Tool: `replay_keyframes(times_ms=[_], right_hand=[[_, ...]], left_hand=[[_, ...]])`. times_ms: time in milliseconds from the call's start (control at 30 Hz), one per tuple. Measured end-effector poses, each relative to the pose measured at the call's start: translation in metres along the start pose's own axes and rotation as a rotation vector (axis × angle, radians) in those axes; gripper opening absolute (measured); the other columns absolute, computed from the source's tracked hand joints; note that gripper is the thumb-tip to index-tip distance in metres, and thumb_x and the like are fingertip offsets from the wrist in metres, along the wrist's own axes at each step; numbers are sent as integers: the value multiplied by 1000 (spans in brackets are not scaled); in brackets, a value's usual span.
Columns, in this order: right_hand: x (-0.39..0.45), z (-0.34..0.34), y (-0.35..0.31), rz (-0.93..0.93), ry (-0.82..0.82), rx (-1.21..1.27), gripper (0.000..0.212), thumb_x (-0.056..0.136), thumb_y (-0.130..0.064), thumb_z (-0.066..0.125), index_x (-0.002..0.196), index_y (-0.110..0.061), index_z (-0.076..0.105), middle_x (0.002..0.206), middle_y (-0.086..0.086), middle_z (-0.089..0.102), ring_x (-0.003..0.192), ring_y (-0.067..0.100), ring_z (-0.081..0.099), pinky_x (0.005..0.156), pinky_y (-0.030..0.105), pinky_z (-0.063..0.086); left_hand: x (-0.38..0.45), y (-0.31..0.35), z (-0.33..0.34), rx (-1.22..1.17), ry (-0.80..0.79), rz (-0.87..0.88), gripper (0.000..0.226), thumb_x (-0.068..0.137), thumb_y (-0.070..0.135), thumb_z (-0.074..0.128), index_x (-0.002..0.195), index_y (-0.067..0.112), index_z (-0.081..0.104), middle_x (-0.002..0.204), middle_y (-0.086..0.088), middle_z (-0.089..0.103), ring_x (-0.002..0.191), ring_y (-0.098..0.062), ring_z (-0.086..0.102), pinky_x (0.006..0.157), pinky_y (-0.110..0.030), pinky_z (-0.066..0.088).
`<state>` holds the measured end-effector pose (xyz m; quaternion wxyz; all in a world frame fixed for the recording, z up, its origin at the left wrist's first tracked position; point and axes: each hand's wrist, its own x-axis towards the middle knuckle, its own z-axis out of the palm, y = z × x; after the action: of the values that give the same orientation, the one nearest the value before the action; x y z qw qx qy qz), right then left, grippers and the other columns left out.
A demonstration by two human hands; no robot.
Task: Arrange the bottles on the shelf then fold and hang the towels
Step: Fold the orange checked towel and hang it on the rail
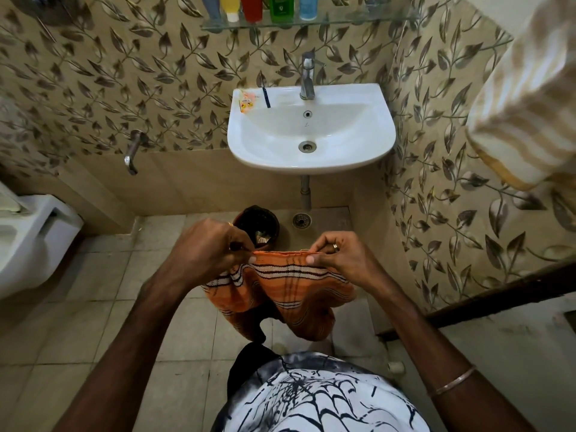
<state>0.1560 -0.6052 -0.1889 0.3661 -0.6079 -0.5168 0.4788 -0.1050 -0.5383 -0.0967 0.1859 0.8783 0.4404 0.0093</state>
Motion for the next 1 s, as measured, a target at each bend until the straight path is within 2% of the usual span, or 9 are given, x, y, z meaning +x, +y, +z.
replay_keyframes(times_ms=[67, 167, 233, 300, 400, 467, 567, 733, 1000], right_hand=[[-3, 1, -4, -31, 10, -35, 11, 76, -19, 86, 79, -22, 76, 80, -3, 77, 76, 9, 74, 71, 27, 58], [-8, 5, -12, -79, -6, -65, 11, 75, -20, 87, 79, -20, 77, 81, -6, 77, 76, 7, 74, 70, 27, 59], [-9, 8, -18, -107, -42, -104, 12, 76, -21, 86, 78, -27, 76, 81, -10, 76, 77, 5, 73, 73, 31, 61], [-9, 10, -21, -138, -72, -161, 18, 77, -22, 85, 75, -34, 72, 81, -13, 75, 78, 4, 72, 75, 37, 62], [-9, 6, -24, -157, -78, -187, 21, 76, -21, 86, 74, -36, 72, 81, -14, 75, 80, 3, 72, 77, 40, 62], [-11, 1, -25, -154, -90, -163, 17, 76, -19, 86, 75, -32, 75, 81, -13, 76, 81, 4, 73, 77, 37, 61], [-13, -6, -26, -125, -114, -115, 11, 76, -18, 86, 82, -20, 77, 82, -5, 78, 82, 9, 74, 77, 36, 61], [-13, -11, -24, -54, -183, -129, 13, 78, -24, 86, 87, -23, 76, 84, -10, 76, 81, 3, 71, 72, 25, 55], [-11, -18, -16, 21, -286, -212, 22, 79, -32, 83, 98, -35, 72, 103, -8, 75, 96, 9, 72, 77, 34, 63]], left_hand=[[2, 1, 1, 73, -43, -61, 37, 82, 42, 77, 117, 32, 70, 113, 4, 73, 100, -15, 69, 80, -34, 56], [7, 19, 11, 79, -79, -67, 81, 73, 57, 77, 144, 34, 48, 132, 0, 65, 116, -20, 62, 87, -31, 46], [12, 37, 25, 38, -75, 16, 90, 70, 58, 78, 148, 35, 41, 136, 1, 62, 119, -18, 60, 89, -29, 45], [18, 45, 39, 16, -48, 107, 94, 69, 60, 78, 150, 35, 39, 149, 9, 52, 127, -18, 57, 95, -39, 51], [23, 43, 47, -67, -27, 154, 82, 69, 57, 80, 143, 39, 47, 127, 8, 68, 110, -15, 67, 83, -40, 57], [24, 42, 46, -103, -10, 199, 60, 73, 50, 80, 128, 34, 63, 105, 6, 75, 93, -11, 70, 74, -36, 59], [23, 43, 44, -90, 69, 256, 25, 78, 38, 80, 101, 29, 76, 88, 8, 76, 80, -10, 71, 65, -34, 58], [22, 47, 45, -8, 166, 303, 15, 79, 26, 82, 93, 26, 78, 85, 5, 76, 79, -15, 72, 63, -37, 60], [14, 41, 31, 40, 203, 370, 16, 71, 23, 89, 84, 25, 79, 86, 6, 73, 72, -14, 70, 53, -34, 57]])
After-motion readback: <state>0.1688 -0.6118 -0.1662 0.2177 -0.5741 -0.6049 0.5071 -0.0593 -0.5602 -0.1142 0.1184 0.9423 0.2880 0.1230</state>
